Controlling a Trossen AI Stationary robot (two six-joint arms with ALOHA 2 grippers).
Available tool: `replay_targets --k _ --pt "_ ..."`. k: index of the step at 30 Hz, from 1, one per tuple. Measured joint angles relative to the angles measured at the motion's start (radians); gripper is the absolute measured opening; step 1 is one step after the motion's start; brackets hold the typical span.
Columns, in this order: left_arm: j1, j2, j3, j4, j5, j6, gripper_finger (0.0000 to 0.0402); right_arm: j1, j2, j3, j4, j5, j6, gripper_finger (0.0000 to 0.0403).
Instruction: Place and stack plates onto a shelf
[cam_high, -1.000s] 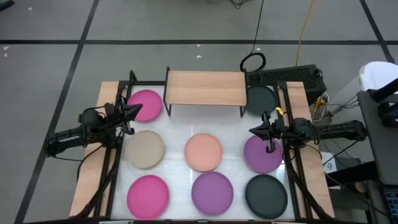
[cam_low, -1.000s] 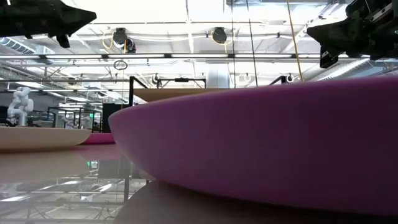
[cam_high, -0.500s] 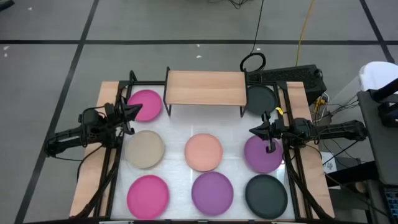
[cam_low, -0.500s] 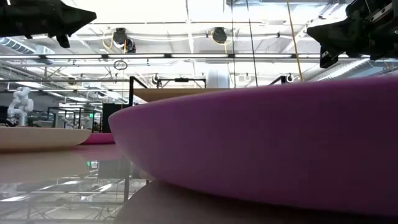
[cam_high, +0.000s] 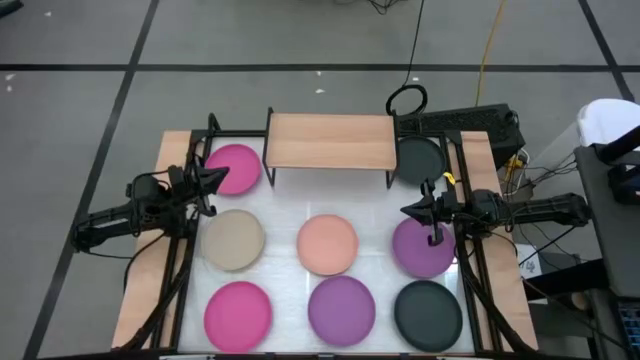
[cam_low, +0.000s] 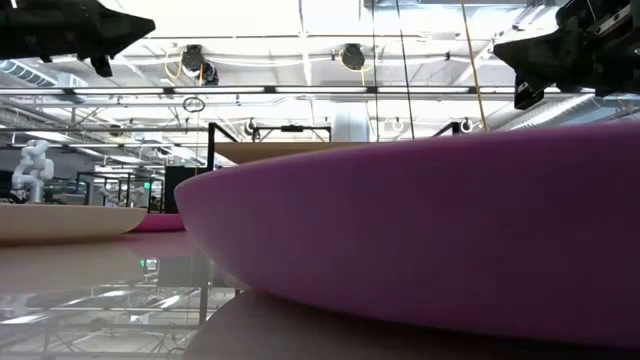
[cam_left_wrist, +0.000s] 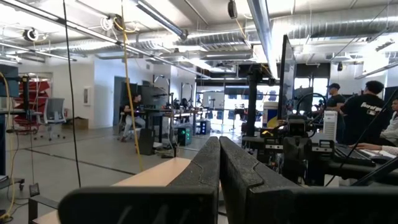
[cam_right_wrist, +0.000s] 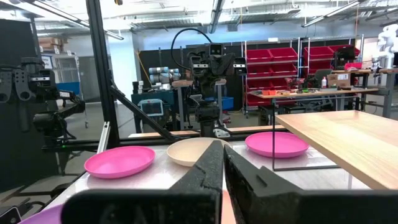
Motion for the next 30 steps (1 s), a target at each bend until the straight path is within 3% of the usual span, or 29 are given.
replay_targets --k 15,30 --pt "0.0 0.0 0.0 0.0 0.0 0.0 0.0004 0.0 0.0 0.0 0.002 0.0 0.0 0.0" --pt "0.0 0.0 0.0 0.0 0.0 0.0 0.0004 0.0 0.0 0.0 0.125 0.037 -0.027 0.0"
